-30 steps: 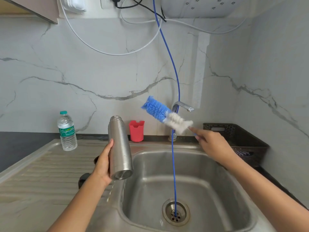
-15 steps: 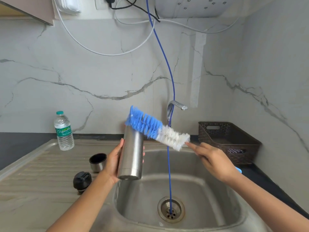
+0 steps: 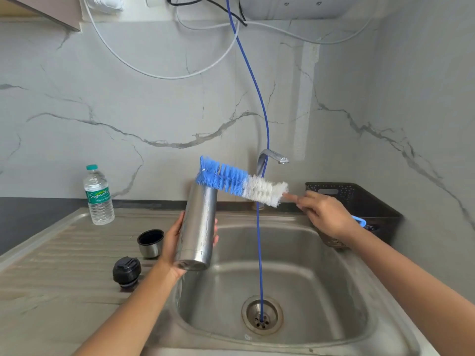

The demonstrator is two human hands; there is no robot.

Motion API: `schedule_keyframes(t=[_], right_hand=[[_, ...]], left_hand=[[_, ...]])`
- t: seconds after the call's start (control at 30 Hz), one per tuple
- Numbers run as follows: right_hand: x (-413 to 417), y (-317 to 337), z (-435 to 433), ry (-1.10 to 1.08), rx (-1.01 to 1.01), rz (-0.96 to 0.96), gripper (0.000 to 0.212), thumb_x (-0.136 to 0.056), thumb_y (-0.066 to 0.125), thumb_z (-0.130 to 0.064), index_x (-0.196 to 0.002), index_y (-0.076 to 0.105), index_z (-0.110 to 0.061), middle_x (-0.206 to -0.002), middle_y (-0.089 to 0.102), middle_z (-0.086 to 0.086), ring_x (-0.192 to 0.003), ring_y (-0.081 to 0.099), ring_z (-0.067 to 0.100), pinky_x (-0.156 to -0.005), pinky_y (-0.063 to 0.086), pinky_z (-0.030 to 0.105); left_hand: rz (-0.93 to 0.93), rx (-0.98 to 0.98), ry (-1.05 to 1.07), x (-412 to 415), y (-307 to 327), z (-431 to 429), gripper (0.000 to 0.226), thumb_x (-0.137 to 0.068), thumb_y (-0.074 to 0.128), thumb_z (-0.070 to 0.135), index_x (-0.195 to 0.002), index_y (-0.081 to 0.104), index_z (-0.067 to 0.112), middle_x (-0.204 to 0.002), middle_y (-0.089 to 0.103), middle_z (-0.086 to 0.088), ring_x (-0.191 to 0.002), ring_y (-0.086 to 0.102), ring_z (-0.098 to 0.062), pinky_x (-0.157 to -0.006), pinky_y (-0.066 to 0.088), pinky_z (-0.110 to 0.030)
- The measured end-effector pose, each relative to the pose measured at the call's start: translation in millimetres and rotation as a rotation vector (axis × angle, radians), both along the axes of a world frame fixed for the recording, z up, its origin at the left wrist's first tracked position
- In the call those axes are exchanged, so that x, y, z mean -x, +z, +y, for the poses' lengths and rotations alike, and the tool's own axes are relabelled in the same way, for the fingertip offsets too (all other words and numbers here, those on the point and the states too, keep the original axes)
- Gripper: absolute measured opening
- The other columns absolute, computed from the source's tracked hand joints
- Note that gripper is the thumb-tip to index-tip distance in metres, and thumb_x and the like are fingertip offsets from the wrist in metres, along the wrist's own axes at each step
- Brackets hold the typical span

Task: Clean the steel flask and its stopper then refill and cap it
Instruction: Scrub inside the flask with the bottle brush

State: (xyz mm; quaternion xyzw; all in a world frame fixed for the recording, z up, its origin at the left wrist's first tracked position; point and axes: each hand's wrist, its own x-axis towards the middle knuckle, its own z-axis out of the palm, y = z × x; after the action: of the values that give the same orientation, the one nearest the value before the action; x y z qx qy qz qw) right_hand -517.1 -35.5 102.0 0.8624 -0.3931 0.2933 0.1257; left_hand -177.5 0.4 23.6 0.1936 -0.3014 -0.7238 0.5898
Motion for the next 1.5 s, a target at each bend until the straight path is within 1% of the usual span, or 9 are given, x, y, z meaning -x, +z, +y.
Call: schedule_keyframes(t=[0.2,0.33,0.57,0.83,0.93,1.03,1.23,1.37,1.5], right_hand=[[31,-35,55,0.182,-0.044,0.187,0.068,-0.082,0.038,-0.015,-0.14,0.035,-0.049,-0.084,0.046,-0.009,-0.061,0.052,0.012,-0.053,0.044,0.025],[34,-35,50,0.207,-0.035,0.17,0.068,-0.081,0.037,-0.015,-0.141,0.034,-0.047,-0.085,0.046,-0.011,-0.062,0.05,0.008,-0.054,0.04,0.019],[-7,-7,-6,0.077,-0.028,-0.033,0.053,-0.085,0.028,-0.029,-0.136,0.041,-0.034,-0.076,0.047,-0.007,-0.069,0.055,0.019,-0.059,0.043,0.027],[21,-39,31,0.226,-0.084,0.104,0.058,-0.083,0.038,-0.013,-0.134,0.047,-0.039,-0.084,0.048,-0.012,-0.068,0.049,0.003,-0.059,0.036,0.011],[10,-28,17,0.222,-0.075,0.076,0.053,-0.084,0.036,-0.017,-0.129,0.048,-0.042,-0.082,0.053,-0.007,-0.068,0.052,0.009,-0.06,0.042,0.019],[-5,-11,-14,0.117,-0.068,-0.003,0.044,-0.087,0.036,-0.023,-0.12,0.062,-0.037,-0.076,0.053,-0.008,-0.069,0.056,0.018,-0.062,0.051,0.037],[-4,-9,-7,0.189,-0.034,0.034,0.052,-0.085,0.038,-0.018,-0.13,0.055,-0.037,-0.073,0.04,-0.018,-0.067,0.051,0.012,-0.06,0.048,0.032],[22,-32,32,0.292,-0.075,0.098,0.063,-0.081,0.04,-0.009,-0.133,0.045,-0.043,-0.085,0.044,-0.016,-0.068,0.045,-0.002,-0.061,0.035,0.009],[22,-28,21,0.263,-0.051,0.084,0.06,-0.082,0.038,-0.013,-0.134,0.045,-0.043,-0.083,0.049,-0.014,-0.068,0.049,0.002,-0.061,0.041,0.015]], left_hand=[[-0.102,0.103,0.053,7,-1,1,0.048,-0.054,0.077,0.053,-0.075,0.078,0.01,-0.078,0.072,-0.007,-0.064,0.07,-0.018,-0.057,0.057,-0.026],[-0.012,0.035,0.026,10,-1,-1,0.065,-0.081,0.047,0.063,-0.093,0.076,0.007,-0.095,0.069,-0.013,-0.08,0.07,-0.028,-0.065,0.06,-0.04],[0.009,0.061,-0.002,5,-5,0,0.083,-0.065,0.081,0.055,-0.125,0.059,0.003,-0.11,0.064,-0.015,-0.087,0.067,-0.026,-0.075,0.058,-0.037],[0.033,-0.004,0.19,7,-3,-5,0.055,-0.094,0.042,0.049,-0.076,0.077,0.01,-0.071,0.072,-0.008,-0.055,0.068,-0.021,-0.046,0.056,-0.028],[0.031,0.034,0.132,5,-4,-1,0.042,-0.077,0.062,0.043,-0.092,0.077,0.007,-0.09,0.072,-0.013,-0.071,0.07,-0.025,-0.062,0.059,-0.034],[0.057,0.015,0.085,3,-8,-1,0.056,-0.087,0.047,0.046,-0.122,0.065,0.006,-0.116,0.065,-0.015,-0.09,0.068,-0.026,-0.073,0.056,-0.036],[0.05,0.049,0.015,0,-9,-6,0.084,-0.066,0.073,0.066,-0.122,0.06,0.005,-0.1,0.067,-0.017,-0.082,0.068,-0.029,-0.073,0.058,-0.038],[-0.019,0.165,0.176,10,4,17,0.072,-0.099,0.023,0.05,-0.125,0.056,-0.008,-0.124,0.059,-0.028,-0.115,0.059,-0.037,-0.096,0.048,-0.045],[0.039,0.063,0.11,13,-6,2,0.065,-0.1,0.029,0.042,-0.074,0.078,0.007,-0.075,0.071,-0.011,-0.063,0.07,-0.022,-0.053,0.057,-0.029]])
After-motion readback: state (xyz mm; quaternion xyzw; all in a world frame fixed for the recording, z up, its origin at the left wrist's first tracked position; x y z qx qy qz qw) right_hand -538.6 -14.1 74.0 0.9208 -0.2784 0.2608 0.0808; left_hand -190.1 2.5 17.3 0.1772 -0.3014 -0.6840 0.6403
